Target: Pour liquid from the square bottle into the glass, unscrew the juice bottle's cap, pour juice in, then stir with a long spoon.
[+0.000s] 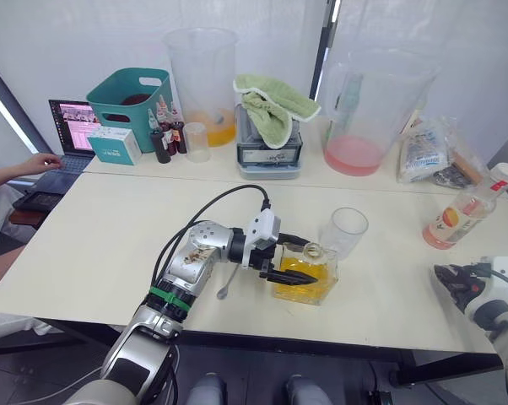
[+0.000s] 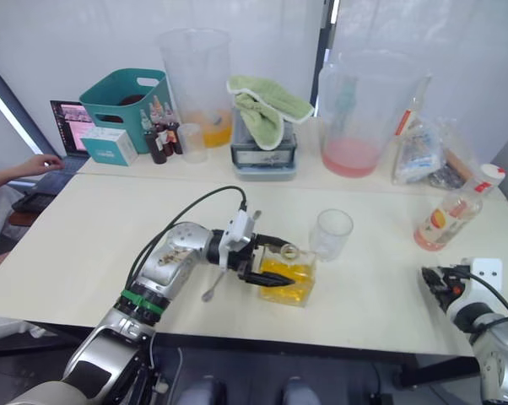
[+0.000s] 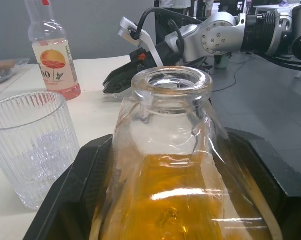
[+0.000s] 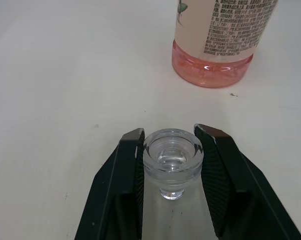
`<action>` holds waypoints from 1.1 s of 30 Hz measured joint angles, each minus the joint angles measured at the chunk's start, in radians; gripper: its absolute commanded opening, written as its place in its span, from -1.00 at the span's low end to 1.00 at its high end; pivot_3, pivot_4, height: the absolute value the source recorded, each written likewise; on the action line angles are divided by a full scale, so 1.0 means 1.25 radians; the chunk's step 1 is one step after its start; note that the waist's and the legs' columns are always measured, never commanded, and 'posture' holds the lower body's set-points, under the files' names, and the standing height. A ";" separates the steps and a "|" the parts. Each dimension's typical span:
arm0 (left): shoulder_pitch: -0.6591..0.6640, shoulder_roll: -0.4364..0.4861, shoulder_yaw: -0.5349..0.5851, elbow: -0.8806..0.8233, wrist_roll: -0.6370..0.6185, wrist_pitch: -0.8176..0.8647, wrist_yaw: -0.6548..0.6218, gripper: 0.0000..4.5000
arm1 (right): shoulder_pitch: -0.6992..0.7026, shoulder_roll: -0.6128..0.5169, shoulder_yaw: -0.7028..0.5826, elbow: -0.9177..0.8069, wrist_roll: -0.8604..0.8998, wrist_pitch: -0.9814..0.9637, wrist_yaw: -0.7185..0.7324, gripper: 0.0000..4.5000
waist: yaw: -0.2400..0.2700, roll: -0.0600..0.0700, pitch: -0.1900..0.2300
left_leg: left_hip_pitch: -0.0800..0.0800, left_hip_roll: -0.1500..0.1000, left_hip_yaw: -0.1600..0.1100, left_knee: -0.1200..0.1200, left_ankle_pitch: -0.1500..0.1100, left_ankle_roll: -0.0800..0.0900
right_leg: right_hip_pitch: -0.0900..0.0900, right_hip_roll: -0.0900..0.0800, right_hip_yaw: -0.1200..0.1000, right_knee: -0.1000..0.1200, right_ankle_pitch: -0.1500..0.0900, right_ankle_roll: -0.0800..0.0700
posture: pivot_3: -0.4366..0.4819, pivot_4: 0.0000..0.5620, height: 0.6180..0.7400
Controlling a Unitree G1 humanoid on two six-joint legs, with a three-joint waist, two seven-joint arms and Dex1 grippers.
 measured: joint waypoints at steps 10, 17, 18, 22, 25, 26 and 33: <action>0.000 0.000 0.002 0.002 0.000 -0.001 -0.003 0.26 | 0.022 0.045 -0.040 -0.117 0.011 -0.054 -0.006 1.00 | -0.001 0.001 0.000 | 0.000 0.000 0.000 0.000 0.000 0.000 | 0.000 0.000 0.000 0.000 0.000 0.000 | -0.05 -0.47 1.00; -0.001 0.012 0.017 0.003 -0.008 0.001 -0.011 0.26 | 0.085 0.046 -0.060 -0.314 0.103 -0.007 -0.001 1.00 | -0.005 0.001 0.000 | 0.000 0.000 -0.001 -0.001 0.000 0.000 | -0.001 0.000 0.000 0.001 -0.001 0.000 | -0.05 -0.47 1.00; -0.001 0.014 0.019 0.002 -0.011 0.002 -0.012 0.26 | 0.098 0.045 -0.060 -0.357 0.127 0.010 0.005 1.00 | -0.008 0.002 0.000 | 0.000 0.000 -0.001 -0.001 0.000 0.000 | -0.001 0.000 0.000 0.001 -0.001 0.000 | -0.05 -0.47 1.00; -0.001 0.030 0.024 -0.001 -0.023 0.012 -0.017 0.26 | 0.150 0.031 -0.023 -0.503 0.226 0.094 0.046 1.00 | -0.019 0.001 0.000 | -0.001 0.001 -0.001 -0.001 0.000 0.000 | -0.001 0.001 0.000 0.001 -0.001 0.000 | -0.05 -0.47 1.00; -0.007 0.043 0.037 0.001 -0.032 0.023 -0.024 0.26 | 0.163 -0.009 0.023 -0.541 0.254 0.133 0.089 1.00 | -0.024 0.001 0.001 | -0.002 0.002 -0.001 -0.001 0.000 0.000 | -0.003 0.002 0.000 0.001 -0.001 0.001 | -0.05 -0.47 1.00; -0.010 0.048 0.041 0.004 -0.032 0.025 -0.027 0.26 | 0.161 -0.014 0.034 -0.548 0.256 0.137 0.097 1.00 | -0.024 0.000 0.001 | -0.002 0.002 -0.001 -0.001 0.000 0.000 | -0.004 0.002 0.000 0.002 -0.001 0.001 | -0.05 -0.47 1.00; -0.085 0.098 0.077 0.083 -0.012 0.017 -0.017 0.26 | 0.132 -0.024 0.082 -0.539 0.222 0.144 0.110 1.00 | -0.019 0.000 0.002 | -0.007 0.001 -0.001 0.000 0.000 0.000 | -0.008 0.002 0.000 0.002 -0.001 0.001 | -0.05 -0.47 1.00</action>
